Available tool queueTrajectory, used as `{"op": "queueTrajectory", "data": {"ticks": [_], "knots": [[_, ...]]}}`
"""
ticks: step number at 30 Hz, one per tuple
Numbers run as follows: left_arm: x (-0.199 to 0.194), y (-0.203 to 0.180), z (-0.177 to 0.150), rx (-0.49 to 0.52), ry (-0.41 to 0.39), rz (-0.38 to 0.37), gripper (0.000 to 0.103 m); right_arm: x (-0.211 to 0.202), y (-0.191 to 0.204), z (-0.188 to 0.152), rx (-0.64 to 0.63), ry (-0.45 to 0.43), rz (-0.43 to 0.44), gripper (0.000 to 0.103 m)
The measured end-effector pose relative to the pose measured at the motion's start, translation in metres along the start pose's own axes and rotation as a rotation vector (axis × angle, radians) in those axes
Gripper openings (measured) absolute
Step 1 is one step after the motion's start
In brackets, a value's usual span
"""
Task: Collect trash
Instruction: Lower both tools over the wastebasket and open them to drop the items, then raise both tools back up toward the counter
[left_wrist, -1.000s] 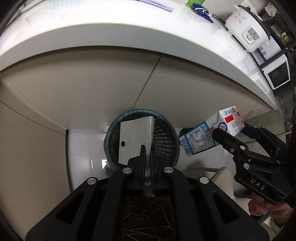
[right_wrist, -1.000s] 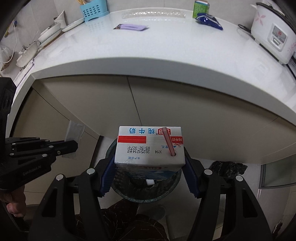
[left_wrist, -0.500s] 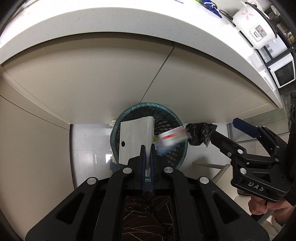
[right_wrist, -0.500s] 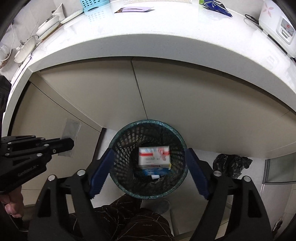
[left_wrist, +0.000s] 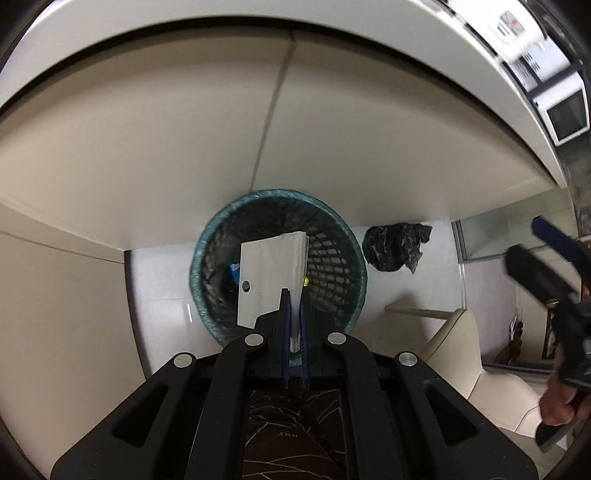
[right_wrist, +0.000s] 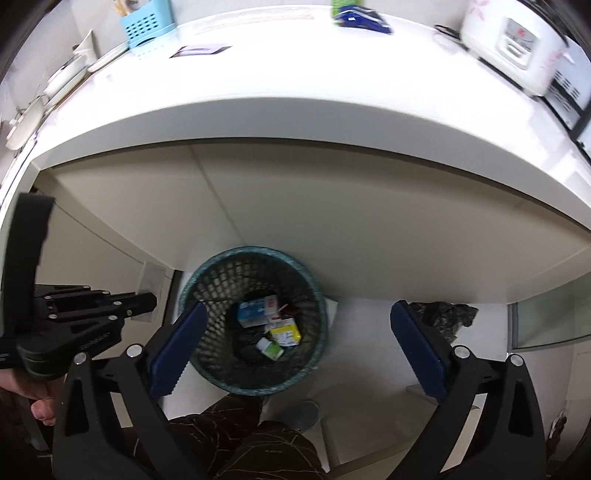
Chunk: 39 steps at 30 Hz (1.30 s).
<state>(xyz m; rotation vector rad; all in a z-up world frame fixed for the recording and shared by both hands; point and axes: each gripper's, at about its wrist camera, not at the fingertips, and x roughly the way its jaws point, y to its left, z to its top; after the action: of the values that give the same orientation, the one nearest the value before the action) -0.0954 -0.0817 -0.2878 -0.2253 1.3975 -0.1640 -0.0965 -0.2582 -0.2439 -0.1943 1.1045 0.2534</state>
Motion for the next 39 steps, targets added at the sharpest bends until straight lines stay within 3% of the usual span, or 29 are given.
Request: {"op": "queueTrajectory", "data": {"ticks": [8, 17, 19, 23, 25, 28, 32, 34, 39], "knots": [[0.030, -0.025, 0.003, 0.046, 0.048, -0.002, 0.005, -0.015, -0.036, -0.008, 0.046, -0.009, -0.029, 0.095], [0.034, -0.038, 0.008, 0.036, 0.053, 0.008, 0.013, -0.021, -0.055, -0.012, 0.068, -0.009, -0.044, 0.095], [0.033, -0.039, 0.008, 0.024, 0.049, 0.013, 0.025, -0.021, -0.057, -0.014, 0.067, -0.009, -0.041, 0.095], [0.029, -0.037, 0.010, 0.001, 0.034, 0.020, 0.033, -0.019, -0.055, -0.013, 0.058, -0.007, -0.034, 0.095], [0.025, -0.035, 0.011, -0.006, 0.019, 0.035, 0.047, -0.019, -0.053, -0.012, 0.054, -0.009, -0.032, 0.095], [0.016, -0.032, 0.012, -0.019, -0.002, 0.055, 0.053, -0.019, -0.050, -0.007, 0.051, -0.017, -0.026, 0.095], [-0.014, -0.026, 0.018, -0.008, -0.066, 0.074, 0.067, -0.021, -0.044, 0.004, 0.054, -0.038, -0.016, 0.095], [-0.034, -0.022, 0.022, -0.015, -0.105, 0.076, 0.079, -0.026, -0.039, 0.012, 0.049, -0.059, -0.012, 0.095], [-0.083, -0.014, 0.040, -0.018, -0.200, 0.072, 0.095, -0.045, -0.024, 0.038, 0.022, -0.136, -0.014, 0.095]]}}
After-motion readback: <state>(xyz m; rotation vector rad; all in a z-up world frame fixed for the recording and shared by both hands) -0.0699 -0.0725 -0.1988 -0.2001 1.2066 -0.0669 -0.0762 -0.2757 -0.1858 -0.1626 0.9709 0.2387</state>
